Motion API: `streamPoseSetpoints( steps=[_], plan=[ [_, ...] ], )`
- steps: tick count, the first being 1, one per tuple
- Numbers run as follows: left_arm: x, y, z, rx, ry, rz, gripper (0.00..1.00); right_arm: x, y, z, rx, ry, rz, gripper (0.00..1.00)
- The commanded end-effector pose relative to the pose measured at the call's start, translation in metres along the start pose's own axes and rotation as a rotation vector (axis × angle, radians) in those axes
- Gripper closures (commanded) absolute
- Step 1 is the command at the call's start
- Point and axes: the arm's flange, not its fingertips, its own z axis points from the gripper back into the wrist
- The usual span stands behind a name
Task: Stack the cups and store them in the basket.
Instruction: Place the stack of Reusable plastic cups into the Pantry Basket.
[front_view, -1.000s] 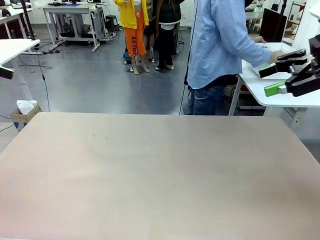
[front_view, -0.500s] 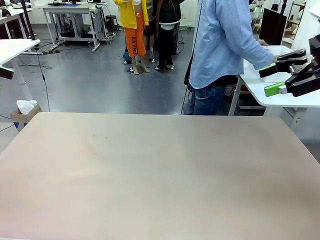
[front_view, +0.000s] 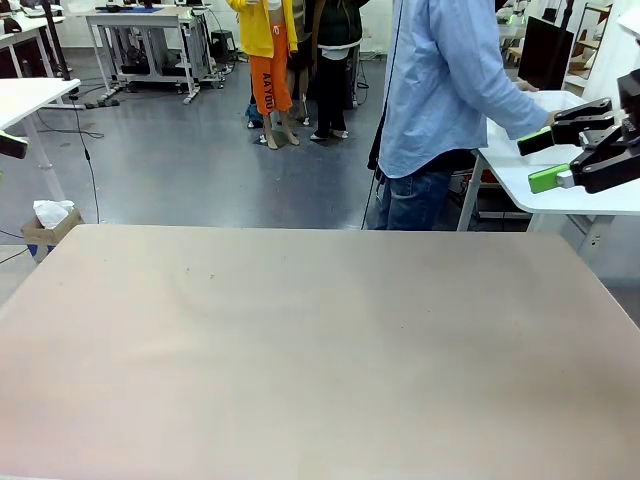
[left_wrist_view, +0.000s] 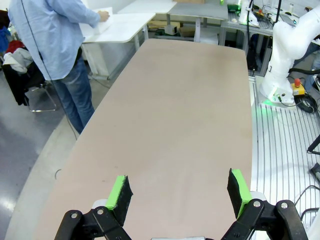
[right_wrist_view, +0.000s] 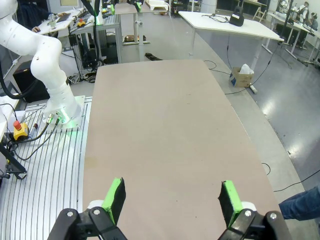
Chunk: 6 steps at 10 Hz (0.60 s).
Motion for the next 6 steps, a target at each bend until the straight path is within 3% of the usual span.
streamPoseSetpoints(
  steps=[1, 6],
  plan=[
    [0.0021, -0.0005, 0.0001, -0.003, -0.011, 0.002, 0.0, 0.003, -0.0013, -0.0008, -0.001, -0.026, -0.007, 0.0],
    [0.0021, -0.0005, 0.0001, -0.003, -0.011, 0.002, 0.0, 0.003, -0.0013, -0.0008, -0.001, -0.026, -0.007, 0.0]
  ],
)
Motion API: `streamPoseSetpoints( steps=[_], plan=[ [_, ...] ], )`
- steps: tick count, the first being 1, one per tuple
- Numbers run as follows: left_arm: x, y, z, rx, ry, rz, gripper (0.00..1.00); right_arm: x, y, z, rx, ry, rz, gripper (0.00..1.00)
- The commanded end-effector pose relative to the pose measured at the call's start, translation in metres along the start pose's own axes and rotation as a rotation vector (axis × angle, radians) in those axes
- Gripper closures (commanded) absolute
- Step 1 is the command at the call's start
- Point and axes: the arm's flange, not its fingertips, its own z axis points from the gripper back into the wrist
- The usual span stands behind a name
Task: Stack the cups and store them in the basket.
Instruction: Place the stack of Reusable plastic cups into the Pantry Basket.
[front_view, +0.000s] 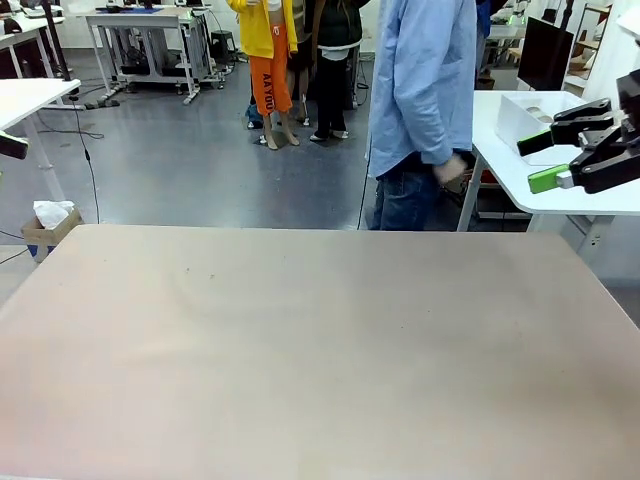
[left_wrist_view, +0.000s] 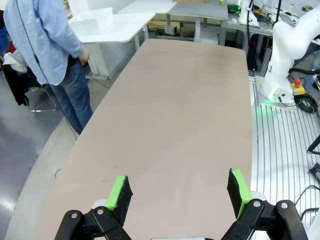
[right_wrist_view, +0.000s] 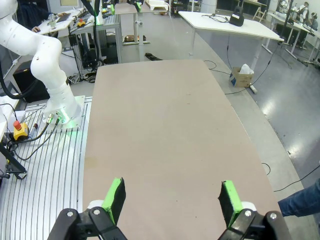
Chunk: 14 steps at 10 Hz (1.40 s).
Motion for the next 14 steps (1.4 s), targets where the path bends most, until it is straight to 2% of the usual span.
streamPoseSetpoints(
  steps=[1, 14],
  plan=[
    [0.0021, -0.0005, 0.0001, -0.003, -0.011, 0.002, 0.0, 0.003, -0.0013, -0.0008, -0.001, -0.026, -0.007, 0.0],
    [0.0021, -0.0005, 0.0001, -0.003, -0.011, 0.002, 0.0, 0.003, -0.0013, -0.0008, -0.001, -0.026, -0.007, 0.0]
  ],
)
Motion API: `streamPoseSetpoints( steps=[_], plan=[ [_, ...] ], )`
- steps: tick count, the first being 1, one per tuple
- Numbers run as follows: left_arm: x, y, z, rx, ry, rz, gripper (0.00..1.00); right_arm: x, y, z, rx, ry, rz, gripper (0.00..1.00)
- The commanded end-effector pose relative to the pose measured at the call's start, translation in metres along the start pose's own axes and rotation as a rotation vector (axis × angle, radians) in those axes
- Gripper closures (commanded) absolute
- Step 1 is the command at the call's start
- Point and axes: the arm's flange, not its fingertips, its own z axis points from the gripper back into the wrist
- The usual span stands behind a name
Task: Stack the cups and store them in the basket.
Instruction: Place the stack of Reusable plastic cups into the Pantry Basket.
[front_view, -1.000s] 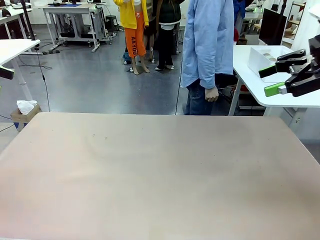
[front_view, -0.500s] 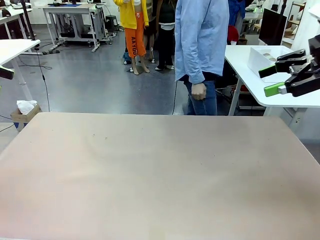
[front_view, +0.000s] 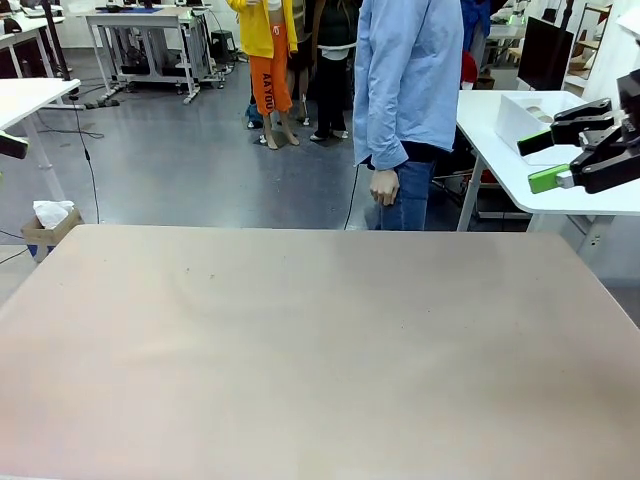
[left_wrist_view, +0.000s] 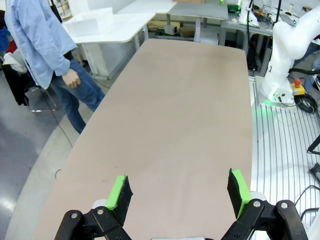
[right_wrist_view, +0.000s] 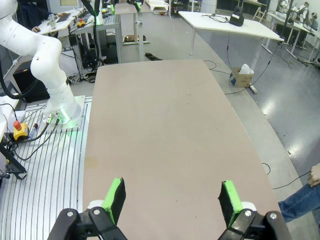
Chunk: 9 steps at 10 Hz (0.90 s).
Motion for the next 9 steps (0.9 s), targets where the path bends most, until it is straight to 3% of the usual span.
streamPoseSetpoints(
  steps=[1, 9],
  plan=[
    [0.0021, -0.0005, 0.0001, -0.003, -0.011, 0.002, 0.0, 0.003, -0.0013, -0.0008, -0.001, -0.026, -0.007, 0.0],
    [0.0021, -0.0005, 0.0001, -0.003, -0.011, 0.002, 0.0, 0.003, -0.0013, -0.0008, -0.001, -0.026, -0.007, 0.0]
  ],
)
